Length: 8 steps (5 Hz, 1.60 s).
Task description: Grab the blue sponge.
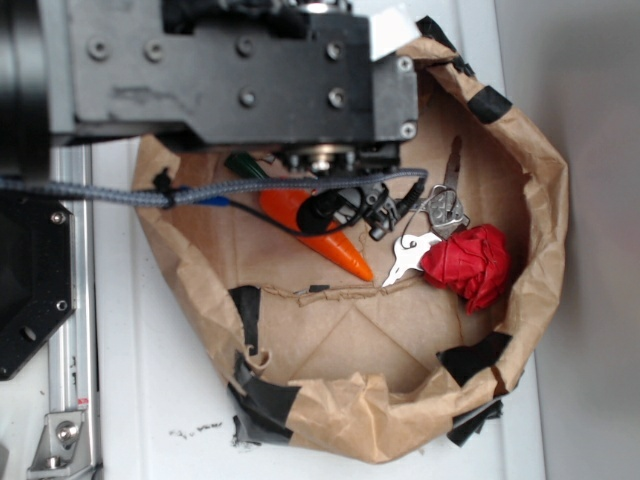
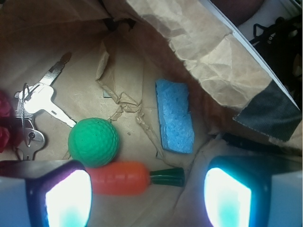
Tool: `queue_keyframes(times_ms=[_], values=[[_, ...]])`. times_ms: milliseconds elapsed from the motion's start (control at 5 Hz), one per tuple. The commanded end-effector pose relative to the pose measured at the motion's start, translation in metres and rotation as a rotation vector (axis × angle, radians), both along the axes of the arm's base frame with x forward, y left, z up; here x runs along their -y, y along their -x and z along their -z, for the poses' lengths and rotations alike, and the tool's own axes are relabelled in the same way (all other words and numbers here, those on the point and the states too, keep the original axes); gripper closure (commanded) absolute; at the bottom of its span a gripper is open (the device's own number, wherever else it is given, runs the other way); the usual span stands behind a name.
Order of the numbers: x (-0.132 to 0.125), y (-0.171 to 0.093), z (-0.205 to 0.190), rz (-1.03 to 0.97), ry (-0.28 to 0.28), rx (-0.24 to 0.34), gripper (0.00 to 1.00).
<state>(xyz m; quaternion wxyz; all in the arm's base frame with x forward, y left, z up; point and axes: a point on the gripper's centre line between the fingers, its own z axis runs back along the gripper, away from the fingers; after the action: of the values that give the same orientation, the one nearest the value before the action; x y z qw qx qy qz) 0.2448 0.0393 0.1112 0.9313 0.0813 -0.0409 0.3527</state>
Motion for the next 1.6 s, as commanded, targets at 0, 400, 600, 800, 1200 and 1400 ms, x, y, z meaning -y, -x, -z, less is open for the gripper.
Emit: queue_keyframes(times_ms=[0,400,600,800,1200,1400], values=[[-0.026,-0.016,0.019,-0.312,-0.054,0.174,0.00],[-0.042,0.017,0.016,-0.526,-0.121,0.213,0.00],[-0.044,0.024,0.018,-0.542,-0.106,0.199,0.00],[-0.043,0.023,0.031,-0.501,-0.093,0.167,0.00],[-0.044,0.013,0.061,-0.367,-0.086,0.108,0.00],[-0.042,0.011,0.071,-0.350,-0.102,0.110,0.00]])
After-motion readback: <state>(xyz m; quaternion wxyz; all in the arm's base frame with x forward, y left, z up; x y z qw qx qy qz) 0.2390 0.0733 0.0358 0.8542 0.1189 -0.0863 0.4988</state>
